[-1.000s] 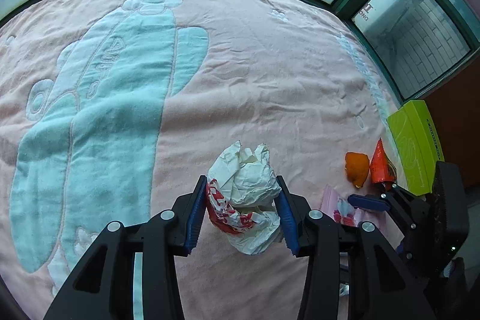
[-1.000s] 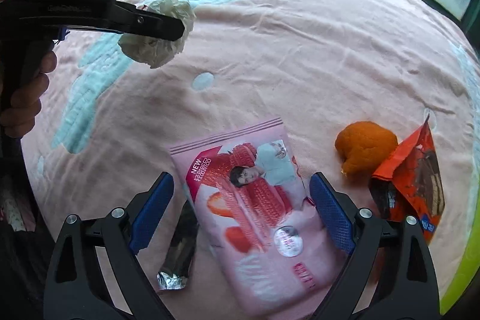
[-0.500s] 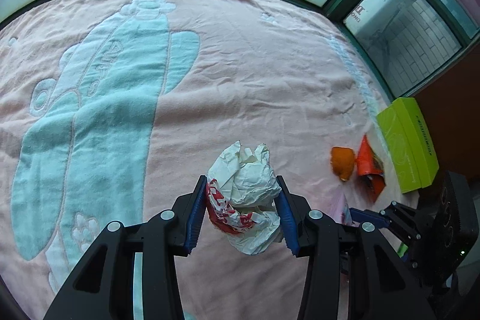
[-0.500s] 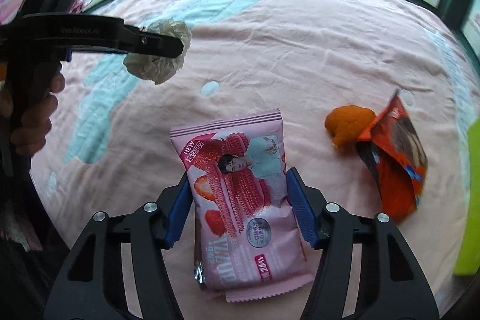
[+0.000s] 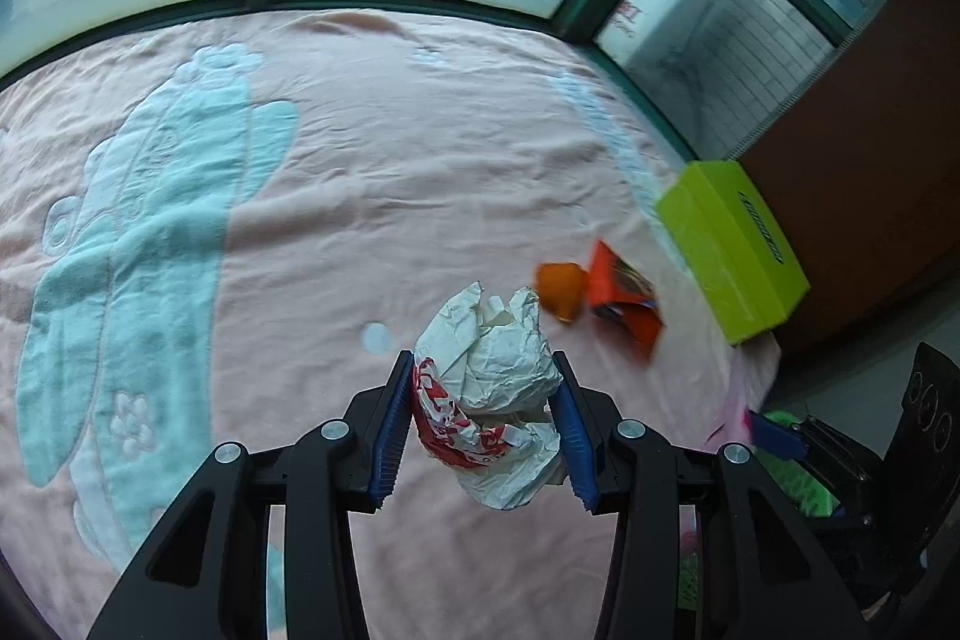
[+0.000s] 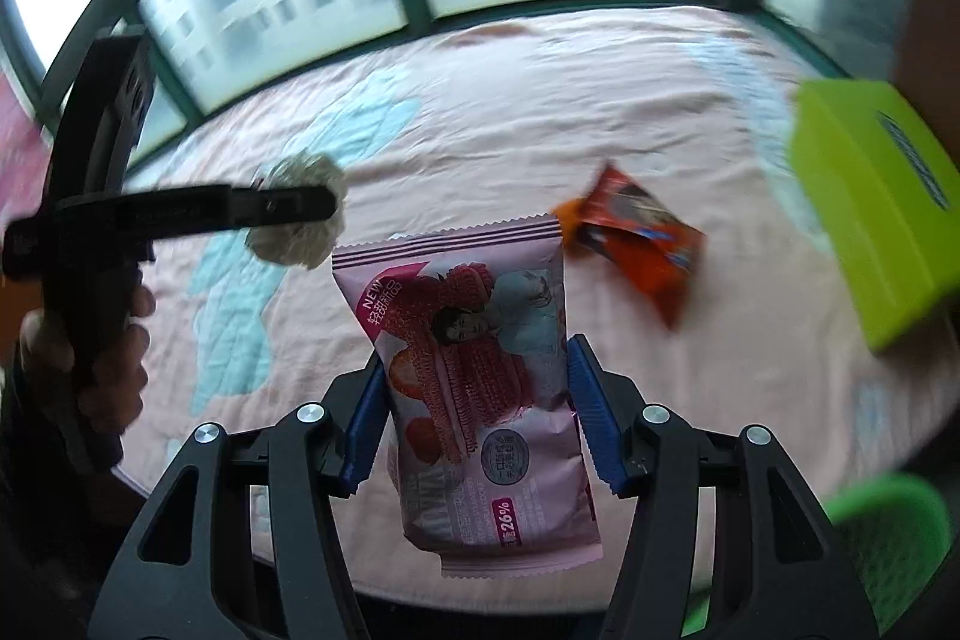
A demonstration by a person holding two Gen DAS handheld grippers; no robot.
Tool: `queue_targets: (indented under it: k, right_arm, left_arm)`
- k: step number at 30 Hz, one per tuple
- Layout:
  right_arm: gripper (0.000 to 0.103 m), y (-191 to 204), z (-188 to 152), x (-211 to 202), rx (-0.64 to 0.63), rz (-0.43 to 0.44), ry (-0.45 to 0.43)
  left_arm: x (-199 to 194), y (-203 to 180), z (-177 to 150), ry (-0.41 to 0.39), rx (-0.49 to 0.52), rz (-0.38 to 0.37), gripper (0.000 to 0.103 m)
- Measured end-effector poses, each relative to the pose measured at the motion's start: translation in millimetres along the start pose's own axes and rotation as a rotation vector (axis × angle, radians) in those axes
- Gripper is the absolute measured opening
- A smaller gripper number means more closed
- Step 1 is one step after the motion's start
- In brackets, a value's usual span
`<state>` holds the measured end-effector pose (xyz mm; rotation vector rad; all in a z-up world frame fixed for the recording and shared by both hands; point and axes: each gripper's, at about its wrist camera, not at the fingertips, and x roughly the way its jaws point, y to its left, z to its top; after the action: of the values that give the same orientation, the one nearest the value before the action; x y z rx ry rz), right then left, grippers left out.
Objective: Collect trash
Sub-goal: 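Carry the paper and pink wrapper over the green basket and release the wrapper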
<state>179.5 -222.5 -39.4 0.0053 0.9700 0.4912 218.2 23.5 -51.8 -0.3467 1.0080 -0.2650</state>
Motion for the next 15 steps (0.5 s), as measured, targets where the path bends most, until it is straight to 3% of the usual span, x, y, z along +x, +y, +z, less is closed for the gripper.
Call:
queue_targets:
  k: [9,15]
  right_arm:
    - [0.057,-41,-48,-85,0.200,-0.149,-0.167]
    - [0.057,-73,-86,-130,0.332,-0.251,-0.230]
  left_arm:
    - [-7,-63,-23,0.011,0.103,-0.086,0.043]
    - [-5,-111,-38,0.029,0.177,-0.146,0.043]
